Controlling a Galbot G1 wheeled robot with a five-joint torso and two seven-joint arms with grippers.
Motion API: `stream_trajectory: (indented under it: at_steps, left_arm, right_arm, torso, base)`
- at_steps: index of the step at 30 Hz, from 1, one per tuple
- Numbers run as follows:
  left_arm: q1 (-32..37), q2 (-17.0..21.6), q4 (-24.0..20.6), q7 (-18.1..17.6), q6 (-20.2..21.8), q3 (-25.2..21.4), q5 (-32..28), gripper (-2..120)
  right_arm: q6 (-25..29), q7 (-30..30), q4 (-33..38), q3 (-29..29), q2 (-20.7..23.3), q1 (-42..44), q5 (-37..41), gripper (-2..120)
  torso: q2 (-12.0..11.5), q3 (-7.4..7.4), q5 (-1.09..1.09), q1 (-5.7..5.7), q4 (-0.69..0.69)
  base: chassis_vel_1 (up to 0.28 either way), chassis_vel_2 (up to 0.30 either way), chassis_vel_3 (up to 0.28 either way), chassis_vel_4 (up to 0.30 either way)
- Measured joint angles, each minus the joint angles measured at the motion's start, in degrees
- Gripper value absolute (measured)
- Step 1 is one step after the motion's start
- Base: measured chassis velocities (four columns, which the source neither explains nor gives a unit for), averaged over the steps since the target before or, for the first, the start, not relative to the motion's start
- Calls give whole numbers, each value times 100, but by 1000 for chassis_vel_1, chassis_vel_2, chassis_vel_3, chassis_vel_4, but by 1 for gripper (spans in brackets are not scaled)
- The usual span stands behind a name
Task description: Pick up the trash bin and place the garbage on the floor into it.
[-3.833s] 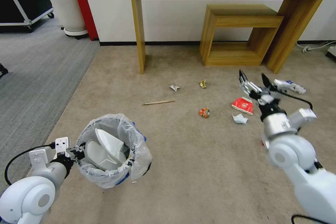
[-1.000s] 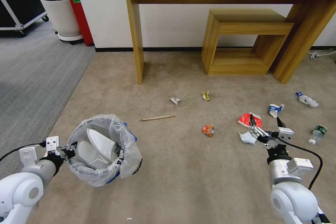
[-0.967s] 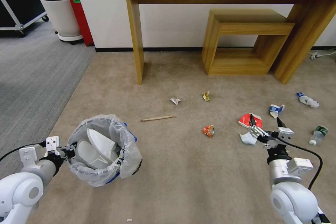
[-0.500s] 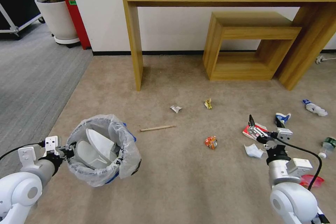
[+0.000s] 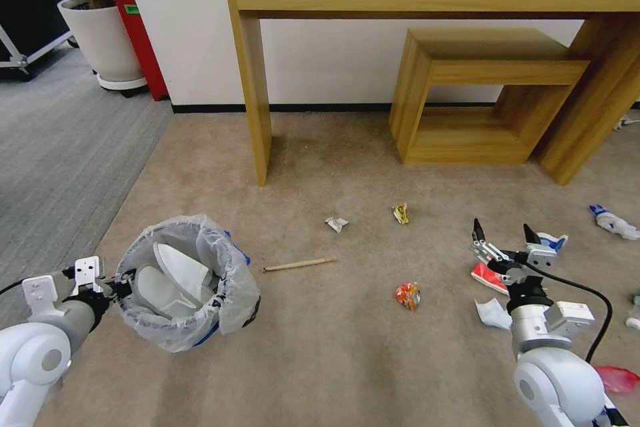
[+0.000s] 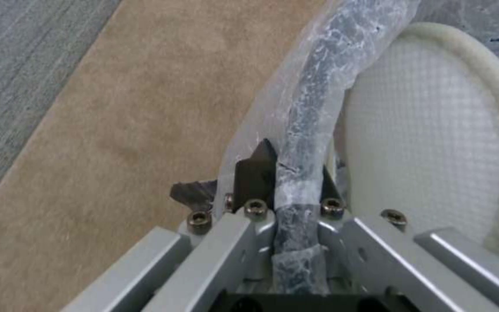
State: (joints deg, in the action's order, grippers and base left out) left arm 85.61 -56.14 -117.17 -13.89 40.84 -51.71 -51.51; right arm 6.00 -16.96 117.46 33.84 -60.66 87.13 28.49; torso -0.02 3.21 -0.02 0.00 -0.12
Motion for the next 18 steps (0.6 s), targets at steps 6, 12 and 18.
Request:
stream_trajectory:
  at_steps: [6,12,18]
  left_arm:
    - [-51,15,108,-2,-14,-3,-2,0]
    - [-114,16,185,-4,-16,19,-10,0]
    - [-153,23,240,-6,-16,31,-21,0]
  right_arm:
    - [34,-2,-56,-92,-32,-57,2,98]
    - [140,-3,-144,-187,-40,-144,49,100]
    - [184,-2,-217,-237,-38,-201,65,100]
  torso:
    - [0,0,-1,0,-1]
    - [-1,1,0,0,0]
    - [0,0,0,0,0]
  base:
    - [-125,133,112,-134]
    - [-61,80,77,-61]
    - [0,0,0,0]
